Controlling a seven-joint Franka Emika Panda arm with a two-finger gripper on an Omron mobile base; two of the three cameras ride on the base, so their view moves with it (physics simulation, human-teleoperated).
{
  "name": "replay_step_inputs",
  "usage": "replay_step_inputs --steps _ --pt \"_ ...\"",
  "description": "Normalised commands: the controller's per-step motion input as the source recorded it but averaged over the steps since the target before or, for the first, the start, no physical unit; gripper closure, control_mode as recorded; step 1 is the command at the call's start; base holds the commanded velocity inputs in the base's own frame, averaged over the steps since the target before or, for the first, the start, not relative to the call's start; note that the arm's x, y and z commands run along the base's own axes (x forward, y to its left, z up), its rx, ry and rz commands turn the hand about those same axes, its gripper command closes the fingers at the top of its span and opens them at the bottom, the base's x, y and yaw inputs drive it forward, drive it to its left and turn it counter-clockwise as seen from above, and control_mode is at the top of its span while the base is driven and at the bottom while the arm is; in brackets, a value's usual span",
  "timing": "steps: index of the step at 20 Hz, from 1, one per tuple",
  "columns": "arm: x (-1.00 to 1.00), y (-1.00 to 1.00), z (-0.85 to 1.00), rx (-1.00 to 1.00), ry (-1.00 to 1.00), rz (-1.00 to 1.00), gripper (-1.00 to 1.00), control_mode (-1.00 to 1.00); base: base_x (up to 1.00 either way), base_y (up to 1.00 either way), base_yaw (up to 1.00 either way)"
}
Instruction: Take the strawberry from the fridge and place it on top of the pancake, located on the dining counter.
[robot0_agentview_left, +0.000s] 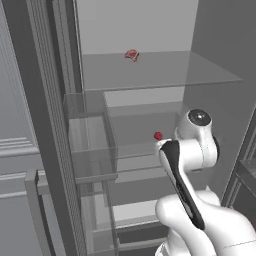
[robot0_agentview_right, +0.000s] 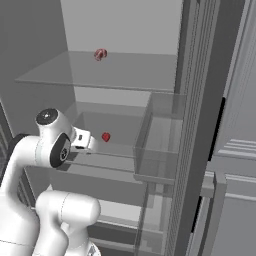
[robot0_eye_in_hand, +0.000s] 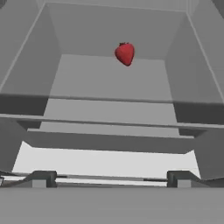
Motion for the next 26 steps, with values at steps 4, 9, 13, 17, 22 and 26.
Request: replay_step_inputs --steps 4,9,13,17,22,26 --pt "0.87 -0.16 0.0 0.03 -0.04 -0.02 -1.0 -1.0 0.0 0.0 0.0" --pt "0.86 -0.5 0.0 0.07 0.05 0.0 -1.0 -1.0 0.0 0.0 0.0" --pt "0.96 0.0 -0.09 0.0 0.01 0.0 -1.0 -1.0 0.0 0.0 0.0" --pt "0.98 0.0 -0.11 0.0 0.0 0.0 -1.0 -1.0 0.0 0.0 0.0" --pt "0.54 0.0 0.0 0.0 0.05 -0.01 -1.0 -1.0 0.0 0.0 0.0" --pt "0.5 0.0 -0.22 0.0 0.05 0.0 -1.0 -1.0 0.0 0.0 0.0"
